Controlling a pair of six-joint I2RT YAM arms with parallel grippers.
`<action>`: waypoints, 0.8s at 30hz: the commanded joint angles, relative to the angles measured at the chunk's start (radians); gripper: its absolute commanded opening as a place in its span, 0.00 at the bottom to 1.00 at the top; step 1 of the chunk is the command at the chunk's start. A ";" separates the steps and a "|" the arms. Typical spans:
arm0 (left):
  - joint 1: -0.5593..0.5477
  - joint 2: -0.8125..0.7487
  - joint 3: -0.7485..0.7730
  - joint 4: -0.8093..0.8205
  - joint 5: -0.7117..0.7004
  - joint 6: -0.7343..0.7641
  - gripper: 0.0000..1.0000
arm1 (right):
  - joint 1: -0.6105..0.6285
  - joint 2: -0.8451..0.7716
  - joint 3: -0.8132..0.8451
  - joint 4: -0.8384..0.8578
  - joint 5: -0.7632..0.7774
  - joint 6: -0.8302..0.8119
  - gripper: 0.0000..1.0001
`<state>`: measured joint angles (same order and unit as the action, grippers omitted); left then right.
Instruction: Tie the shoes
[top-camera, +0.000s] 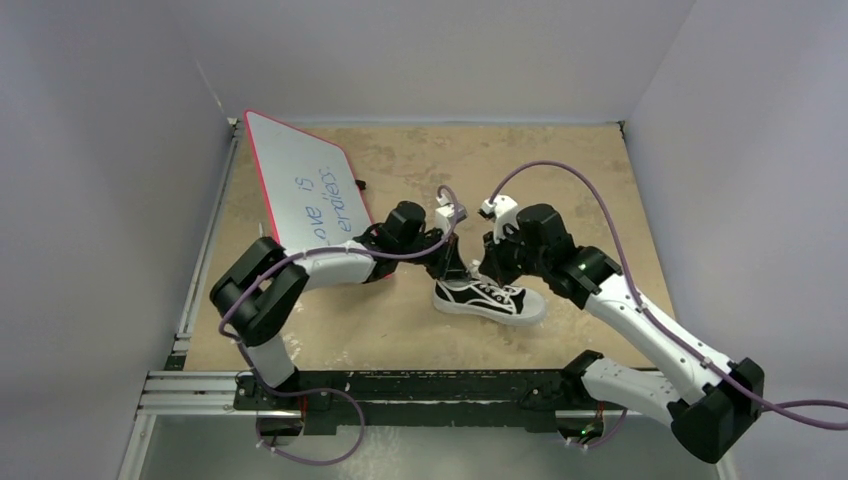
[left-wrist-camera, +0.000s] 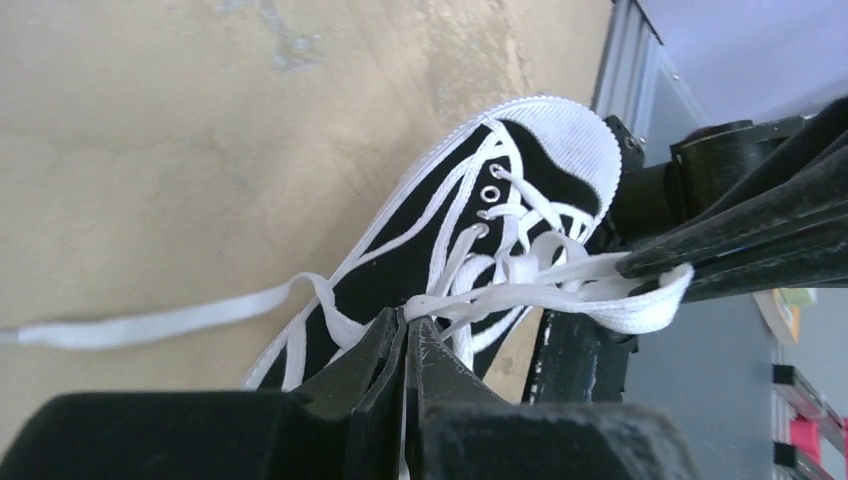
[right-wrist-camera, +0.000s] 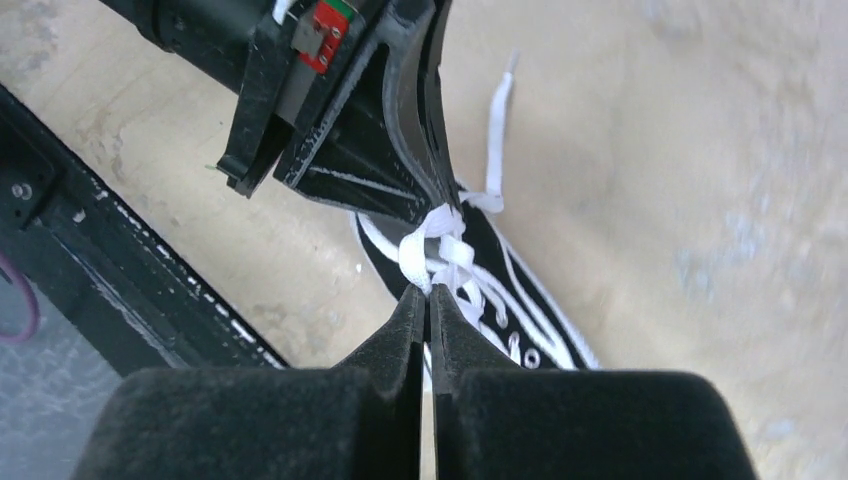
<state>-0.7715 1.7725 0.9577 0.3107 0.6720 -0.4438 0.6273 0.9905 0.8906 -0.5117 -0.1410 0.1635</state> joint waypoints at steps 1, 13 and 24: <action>0.028 -0.125 -0.068 -0.051 -0.120 0.041 0.00 | -0.024 0.061 0.012 0.276 -0.178 -0.280 0.00; 0.023 -0.293 -0.284 0.104 -0.250 -0.134 0.00 | -0.183 0.262 0.104 0.230 -0.709 -0.584 0.00; 0.023 -0.192 -0.217 0.074 -0.248 -0.113 0.00 | -0.183 0.133 -0.132 0.295 -0.300 -0.003 0.00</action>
<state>-0.7475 1.5127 0.6834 0.3500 0.4171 -0.5613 0.4458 1.2137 0.8467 -0.2985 -0.6621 -0.1894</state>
